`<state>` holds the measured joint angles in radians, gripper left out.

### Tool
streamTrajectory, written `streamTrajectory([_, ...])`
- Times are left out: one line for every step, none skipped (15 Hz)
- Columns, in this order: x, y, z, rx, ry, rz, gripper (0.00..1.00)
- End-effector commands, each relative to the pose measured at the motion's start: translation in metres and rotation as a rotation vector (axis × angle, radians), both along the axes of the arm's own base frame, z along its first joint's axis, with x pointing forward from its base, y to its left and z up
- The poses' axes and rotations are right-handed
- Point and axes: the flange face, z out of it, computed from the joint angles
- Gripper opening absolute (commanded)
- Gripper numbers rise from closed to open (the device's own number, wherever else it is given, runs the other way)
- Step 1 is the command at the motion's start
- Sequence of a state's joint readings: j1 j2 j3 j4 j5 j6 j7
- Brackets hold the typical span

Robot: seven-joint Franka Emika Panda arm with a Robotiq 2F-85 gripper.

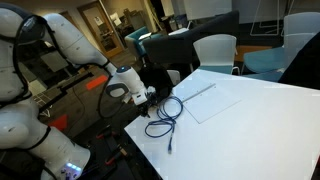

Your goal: Pick up the blue cable and move it to the right side of the table.

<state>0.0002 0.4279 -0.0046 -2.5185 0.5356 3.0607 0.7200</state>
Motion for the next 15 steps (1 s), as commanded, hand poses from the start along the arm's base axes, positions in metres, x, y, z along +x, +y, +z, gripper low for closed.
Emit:
streamTrajectory([0.013, -0.003, -0.011, -0.037, -0.008, -0.062, 1.0])
streamTrajectory([0.016, -0.005, -0.013, -0.041, -0.004, -0.072, 1.0])
streamTrajectory([0.018, -0.007, -0.014, -0.044, 0.0, -0.08, 1.0])
streamTrajectory([0.021, -0.009, -0.014, -0.046, 0.001, -0.086, 1.0])
streamTrajectory([0.022, -0.011, -0.014, -0.049, -0.002, -0.094, 1.0])
streamTrajectory([0.025, -0.013, -0.013, -0.048, -0.003, -0.095, 1.0])
streamTrajectory([0.027, -0.015, -0.013, -0.05, -0.003, -0.1, 0.92])
streamTrajectory([0.029, -0.016, -0.012, -0.049, -0.007, -0.099, 0.74])
streamTrajectory([0.031, -0.017, -0.011, -0.052, -0.011, -0.1, 0.68])
streamTrajectory([0.032, -0.018, -0.01, -0.052, -0.013, -0.098, 0.59])
streamTrajectory([0.033, -0.018, -0.01, -0.053, -0.016, -0.099, 0.51])
streamTrajectory([0.034, -0.019, -0.01, -0.054, -0.018, -0.099, 0.42])
streamTrajectory([0.035, -0.019, -0.009, -0.053, -0.019, -0.097, 0.36])
streamTrajectory([0.035, -0.019, -0.008, -0.054, -0.02, -0.097, 0.29])
streamTrajectory([0.036, -0.018, -0.008, -0.053, -0.021, -0.096, 0.2])
